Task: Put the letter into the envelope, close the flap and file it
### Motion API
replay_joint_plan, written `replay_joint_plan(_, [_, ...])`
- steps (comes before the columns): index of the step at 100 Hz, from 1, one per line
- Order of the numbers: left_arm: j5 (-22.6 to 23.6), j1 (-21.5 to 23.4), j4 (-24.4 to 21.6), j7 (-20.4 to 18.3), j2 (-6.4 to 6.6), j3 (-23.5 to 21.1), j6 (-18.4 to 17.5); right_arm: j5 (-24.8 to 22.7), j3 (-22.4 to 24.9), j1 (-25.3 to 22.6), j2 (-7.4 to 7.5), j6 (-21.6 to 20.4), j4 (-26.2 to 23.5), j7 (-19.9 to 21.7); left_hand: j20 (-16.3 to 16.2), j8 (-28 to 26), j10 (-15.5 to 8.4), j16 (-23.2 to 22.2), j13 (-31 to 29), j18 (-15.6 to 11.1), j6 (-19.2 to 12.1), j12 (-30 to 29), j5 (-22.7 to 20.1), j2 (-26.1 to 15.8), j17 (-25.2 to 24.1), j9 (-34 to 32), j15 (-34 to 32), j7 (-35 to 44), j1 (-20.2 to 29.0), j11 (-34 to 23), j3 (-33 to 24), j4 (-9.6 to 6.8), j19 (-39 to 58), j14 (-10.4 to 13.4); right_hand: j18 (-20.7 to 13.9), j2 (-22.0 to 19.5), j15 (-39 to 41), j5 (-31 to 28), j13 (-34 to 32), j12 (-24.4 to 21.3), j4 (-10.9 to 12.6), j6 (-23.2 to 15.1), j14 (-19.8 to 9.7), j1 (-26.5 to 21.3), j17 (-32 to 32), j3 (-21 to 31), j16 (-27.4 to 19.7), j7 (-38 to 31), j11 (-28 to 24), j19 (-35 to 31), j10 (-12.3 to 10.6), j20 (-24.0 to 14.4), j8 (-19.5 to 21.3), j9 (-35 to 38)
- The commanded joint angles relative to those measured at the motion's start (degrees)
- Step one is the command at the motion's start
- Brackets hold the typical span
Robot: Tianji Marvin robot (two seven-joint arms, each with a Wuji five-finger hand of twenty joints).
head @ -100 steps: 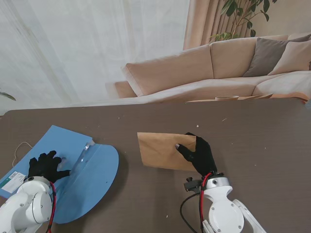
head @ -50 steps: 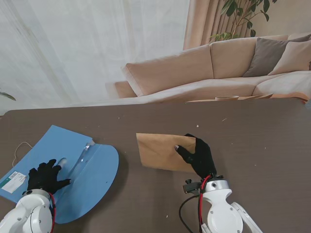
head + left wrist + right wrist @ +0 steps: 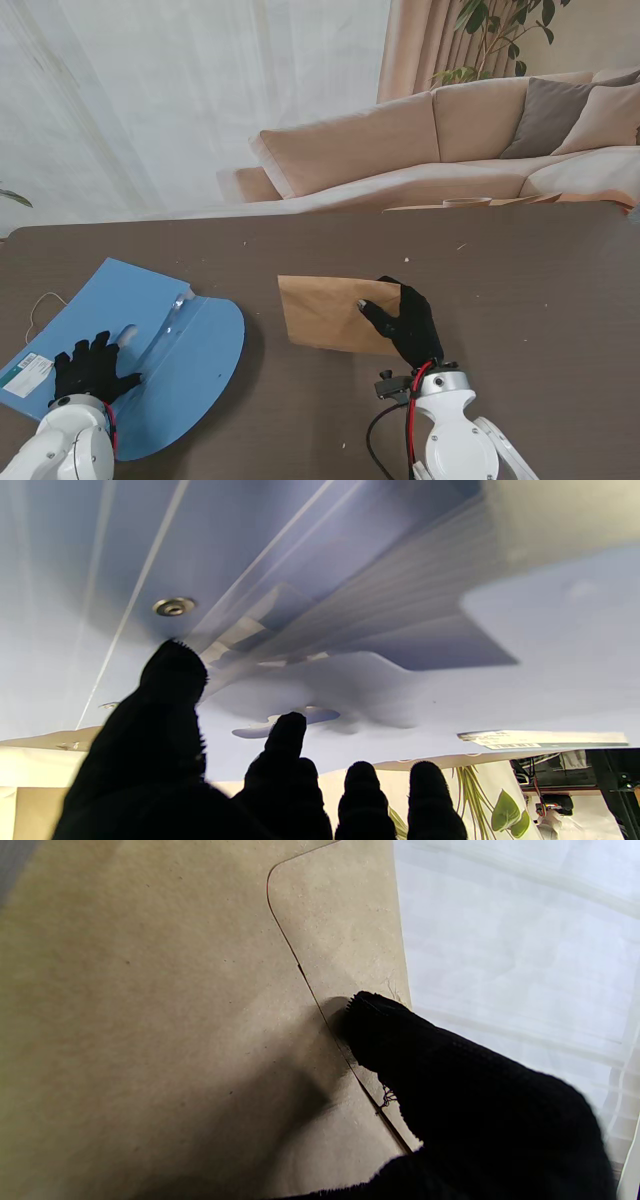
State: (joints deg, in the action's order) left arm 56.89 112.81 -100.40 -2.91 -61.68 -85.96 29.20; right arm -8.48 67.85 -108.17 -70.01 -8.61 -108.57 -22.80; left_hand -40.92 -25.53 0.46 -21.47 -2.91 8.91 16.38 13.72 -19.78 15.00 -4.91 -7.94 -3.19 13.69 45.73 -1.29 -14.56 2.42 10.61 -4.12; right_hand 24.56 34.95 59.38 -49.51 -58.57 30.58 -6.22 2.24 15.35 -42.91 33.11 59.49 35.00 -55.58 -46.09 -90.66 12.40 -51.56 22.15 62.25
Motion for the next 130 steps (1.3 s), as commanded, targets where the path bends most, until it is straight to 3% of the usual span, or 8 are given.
replay_joint_plan(1, [0.2, 0.5, -0.8, -1.5, -0.31, 0.2, 0.1, 0.2, -0.1, -0.3, -0.31, -0.1, -0.3, 0.7, 1.5, -6.2, -0.4, 1.7, 0.8, -1.2, 1.7, 0.2, -1.1, 1.7, -0.2, 1.4, 1.1, 6.1, -1.7, 1.0, -0.1, 0.64, -1.2, 1.1, 0.3, -0.4, 1.3, -2.6, -1.2, 0.4, 0.8, -1.6, 0.9, -4.0, -0.3, 1.9, 0.8, -1.7, -0.3, -2.5, 0.4, -0.4, 1.2, 1.6])
replay_joint_plan(20, [0.5, 0.2, -0.5, -2.6, -0.12, 0.6, 0.3, 0.4, 0.0, -0.3, -0.30, 0.0, -0.3, 0.9, 2.7, -22.6, -0.9, 3.2, 0.8, -1.3, 1.4, -0.3, 6.8, 3.7, -0.1, 1.4, 1.5, 24.0, -3.7, 1.3, -2.0, 0.89, -1.4, 1.5, 0.2, -0.5, 1.3, -2.6, -1.1, 0.5, 0.8, -1.5, 0.9, -4.0, -0.4, 1.8, 0.8, -1.7, -0.4, -2.6, 0.3, -0.4, 1.2, 1.5])
replay_joint_plan(35, [1.2, -0.2, -0.2, -3.4, 0.04, 1.0, 0.8, 0.8, 0.0, 0.0, -0.25, 0.2, -0.1, 1.3, 3.9, -33.7, -1.4, 5.1, 0.8, -1.5, 0.8, -1.6, 13.6, 7.5, 0.0, 1.5, 2.0, 32.9, -8.1, 1.4, -9.2, 1.93, -1.7, 1.8, 0.2, -0.5, 1.4, -2.6, -0.9, 0.5, 0.8, -1.5, 1.0, -4.0, -0.6, 1.9, 0.9, -1.7, -0.4, -2.6, 0.4, -0.4, 1.3, 1.4])
replay_joint_plan(50, [2.0, -0.3, 0.0, -3.8, 0.14, 0.9, 0.8, 1.0, -0.1, 0.2, -0.23, 0.1, 0.1, 1.5, 4.8, -43.9, -1.9, 6.4, 0.8, -1.5, -1.5, 0.6, 14.3, 9.1, 0.1, 1.3, 2.2, 30.8, -10.4, 0.9, -12.9, 2.63, -1.9, 1.8, 0.2, -0.5, 1.5, -2.6, -0.8, 0.5, 0.8, -1.5, 1.0, -4.0, -0.7, 1.9, 0.9, -1.6, -0.4, -2.6, 0.3, -0.5, 1.3, 1.3])
replay_joint_plan(67, [2.3, -0.3, 0.2, -3.3, 0.09, 0.9, 0.7, 1.1, 0.0, 0.2, -0.22, 0.0, 0.2, 1.6, 3.9, -54.5, -1.1, 4.5, 0.8, -1.3, -2.5, 8.5, 14.6, 8.4, -0.1, 1.1, 1.6, 32.0, -6.1, -1.1, -14.1, 1.45, -1.3, 1.5, 0.2, -0.5, 1.4, -2.6, -0.7, 0.5, 0.7, -1.5, 1.0, -4.0, -0.7, 1.9, 0.9, -1.6, -0.4, -2.6, 0.3, -0.5, 1.3, 1.3])
replay_joint_plan(85, [0.7, 0.2, -0.3, -1.6, -0.22, 0.3, -0.6, 1.1, 0.0, 0.3, -0.21, 0.0, 0.3, 1.6, 3.3, -52.3, -0.8, 2.6, 0.8, -0.9, -1.6, 11.6, 13.9, 3.2, -0.2, 1.2, 0.9, 32.4, -0.2, -1.8, -13.8, -0.15, -1.2, 1.2, 0.2, -0.5, 1.5, -2.6, -0.7, 0.4, 0.7, -1.5, 1.0, -4.0, -0.7, 1.9, 0.9, -1.6, -0.4, -2.6, 0.3, -0.5, 1.4, 1.3])
replay_joint_plan(98, [0.1, 1.0, -1.4, -1.0, -0.40, -0.6, -1.7, 1.2, -0.1, 0.4, -0.20, 0.1, 0.4, 1.7, 2.2, -43.8, -0.6, 0.1, 0.9, -0.5, 0.0, 13.9, 12.4, 0.3, -0.3, 1.3, 0.5, 34.8, 2.7, -2.1, -12.6, -0.78, -0.9, 0.9, 0.2, -0.5, 1.5, -2.6, -0.7, 0.4, 0.7, -1.5, 1.1, -4.0, -0.7, 1.9, 0.9, -1.6, -0.4, -2.6, 0.3, -0.5, 1.4, 1.3])
replay_joint_plan(130, [-2.7, 2.9, -4.5, 0.7, -0.98, -3.3, -4.9, 1.1, -0.2, 0.6, -0.15, 0.1, 0.6, 2.0, -4.2, -41.1, 1.2, -9.5, 1.3, 0.7, 0.0, 22.3, 5.9, 0.5, -1.2, 0.3, -1.7, 37.0, 9.2, -7.0, -6.4, 0.64, 1.7, -0.3, 0.2, -0.5, 1.4, -2.5, -0.7, 0.4, 0.8, -1.5, 1.1, -4.0, -0.7, 1.9, 0.9, -1.6, -0.4, -2.6, 0.3, -0.4, 1.4, 1.3])
